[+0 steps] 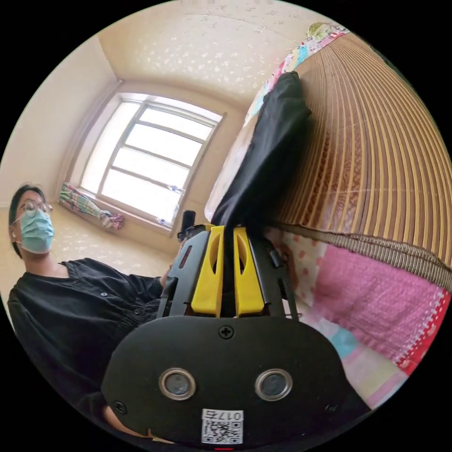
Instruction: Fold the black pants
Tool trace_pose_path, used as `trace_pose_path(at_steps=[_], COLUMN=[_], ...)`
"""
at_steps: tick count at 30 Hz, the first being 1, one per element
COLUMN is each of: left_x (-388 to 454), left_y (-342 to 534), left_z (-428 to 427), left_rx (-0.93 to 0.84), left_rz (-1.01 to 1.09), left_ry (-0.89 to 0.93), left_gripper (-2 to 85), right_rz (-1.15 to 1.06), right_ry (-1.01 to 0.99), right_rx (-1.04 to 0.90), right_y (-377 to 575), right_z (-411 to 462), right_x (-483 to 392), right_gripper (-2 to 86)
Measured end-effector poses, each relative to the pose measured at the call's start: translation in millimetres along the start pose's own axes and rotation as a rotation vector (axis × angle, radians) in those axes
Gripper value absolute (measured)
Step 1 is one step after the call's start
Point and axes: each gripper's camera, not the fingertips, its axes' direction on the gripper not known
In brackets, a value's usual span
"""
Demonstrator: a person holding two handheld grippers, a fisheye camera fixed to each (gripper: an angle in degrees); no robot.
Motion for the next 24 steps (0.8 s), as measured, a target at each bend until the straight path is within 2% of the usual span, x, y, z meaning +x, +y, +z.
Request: trace_pose_path(at_steps=[3, 6, 11, 16, 24], left_x=[24, 61, 102, 124, 181], left_y=[-10, -26, -51, -51, -44], left_z=[-20, -35, -46, -37, -30], left_rx=[0.083, 0.142, 0.151, 0.177, 0.229], left_rz=[0.062, 0.151, 0.237, 0.238, 0.316], left_ry=[0.196, 0.26, 0.264, 0.168, 0.22], left_gripper=[5.0, 5.3, 9.2, 5.3, 5.1], right_rz=[-0.096, -0.173, -0.264, -0.28, -0.398], right_ry=[-0.101, -0.123, -0.036, -0.022, -0.023], right_rx=[0.072, 0.072, 0.022, 0.012, 0.038], right_y=[-11, -34, -63, -63, -46], right_z=[-16, -19, -16, -10, -12], right_x=[-44, -94, -156, -187, -260], right_gripper=[2.5, 2.2, 1.7, 1.6, 1.7])
